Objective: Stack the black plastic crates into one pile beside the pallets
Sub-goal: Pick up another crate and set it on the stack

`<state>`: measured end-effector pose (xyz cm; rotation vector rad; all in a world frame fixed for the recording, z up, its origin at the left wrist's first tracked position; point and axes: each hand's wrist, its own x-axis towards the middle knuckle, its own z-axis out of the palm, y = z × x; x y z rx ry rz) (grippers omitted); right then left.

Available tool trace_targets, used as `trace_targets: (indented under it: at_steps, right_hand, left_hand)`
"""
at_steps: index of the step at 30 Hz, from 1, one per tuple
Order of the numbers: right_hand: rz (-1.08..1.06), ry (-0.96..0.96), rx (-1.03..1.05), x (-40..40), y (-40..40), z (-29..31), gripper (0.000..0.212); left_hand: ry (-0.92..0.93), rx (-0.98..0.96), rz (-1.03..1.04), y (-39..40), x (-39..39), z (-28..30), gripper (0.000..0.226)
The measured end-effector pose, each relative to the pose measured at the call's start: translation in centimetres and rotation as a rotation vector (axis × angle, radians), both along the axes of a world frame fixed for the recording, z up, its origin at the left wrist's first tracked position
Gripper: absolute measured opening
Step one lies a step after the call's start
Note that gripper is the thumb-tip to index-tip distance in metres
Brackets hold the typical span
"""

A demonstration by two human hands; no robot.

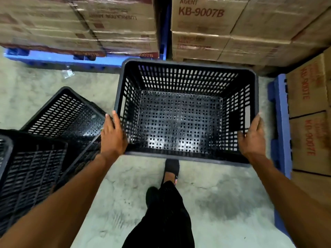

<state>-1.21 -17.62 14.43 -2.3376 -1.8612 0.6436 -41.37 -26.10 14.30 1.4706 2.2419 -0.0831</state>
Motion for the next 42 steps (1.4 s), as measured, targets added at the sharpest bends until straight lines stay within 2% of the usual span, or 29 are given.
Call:
trace_targets:
  at_steps: [3,5,9,13,22,29,42]
  right_hand:
    - [-0.009,-0.002,0.039,0.6,-3.6,-0.6,0.078]
    - [-0.018,-0.004,0.045,0.7,-5.9,-0.6,0.075]
    - [-0.022,-0.026,0.054,0.4,-7.7,-0.6,0.071]
    - [0.008,-0.158,0.036,0.2,-7.2,-1.4,0.076]
    - [0.027,-0.131,0.024,0.6,-7.4,-1.1,0.078]
    - [0.127,-0.18,0.078,2.0,-1.5,-1.1,0.078]
    - [0.241,-0.177,0.165,1.0,14.1,-2.2,0.075]
  left_hand:
    - [-0.063,0.066,0.033,-2.2,0.5,-0.3,0.083]
    - [-0.13,0.076,0.128,-3.7,1.0,-0.7,0.078]
    - [-0.176,0.099,0.207,-4.9,1.6,-1.1,0.076]
    - [-0.099,0.146,0.154,-5.0,1.8,-1.5,0.079]
    - [-0.008,0.145,0.087,-4.9,1.4,-1.8,0.081]
    - [0.101,0.23,-0.092,1.6,-1.0,-2.6,0.082]
    - [0.181,0.27,-0.234,17.1,-4.1,-3.3,0.081]
